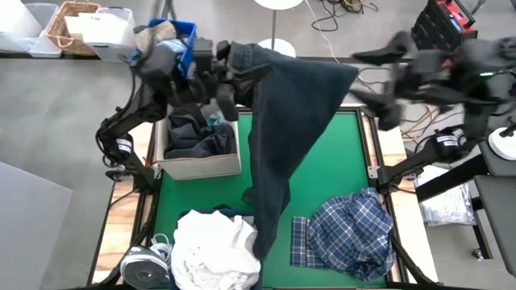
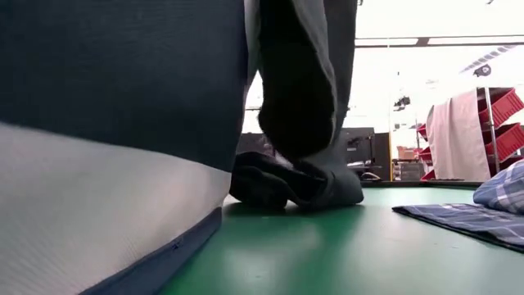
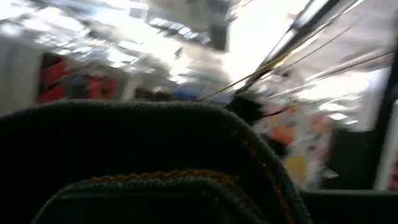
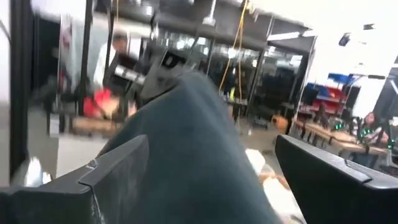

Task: Sort clothes
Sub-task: Put the dark long pants into the white laundry organizer

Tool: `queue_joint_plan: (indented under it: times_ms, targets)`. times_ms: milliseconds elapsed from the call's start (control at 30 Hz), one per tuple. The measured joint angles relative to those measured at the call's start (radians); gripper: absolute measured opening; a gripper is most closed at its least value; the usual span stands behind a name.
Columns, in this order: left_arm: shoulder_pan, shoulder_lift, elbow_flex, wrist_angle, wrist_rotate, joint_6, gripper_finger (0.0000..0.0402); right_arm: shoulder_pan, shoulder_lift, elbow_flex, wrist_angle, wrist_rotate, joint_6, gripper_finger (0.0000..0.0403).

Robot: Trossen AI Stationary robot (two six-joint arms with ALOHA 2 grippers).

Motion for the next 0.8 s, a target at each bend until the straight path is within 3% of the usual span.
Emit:
queue_joint_plan:
  times_ms: [167, 333, 500, 667, 800]
  targets:
    - [0.0, 0.037, -0.002, -0.051, -0.01, -0.015, 0.001, 0.0, 0.071, -0.002, -0.072, 0.014, -0.048, 0.0348]
    - [-0.001, 0.059, -0.002, -0.055, 0.09, -0.035, 0.001, 0.0, 0.109, -0.003, -0.101, 0.2, -0.137, 0.0344]
    - [0.0, 0.078, -0.002, -0.061, 0.141, -0.047, 0.001, 0.0, 0.128, 0.0, -0.205, 0.179, -0.159, 0.0335]
    - [-0.001, 0.095, -0.003, -0.072, 0.227, -0.044, 0.0021, 0.0, 0.157, 0.001, -0.329, 0.073, -0.132, 0.0268]
    - [-0.001, 0.105, -0.004, -0.081, 0.25, -0.046, 0.0025, 0.0, 0.173, 0.001, -0.366, 0.056, -0.133, 0.0163]
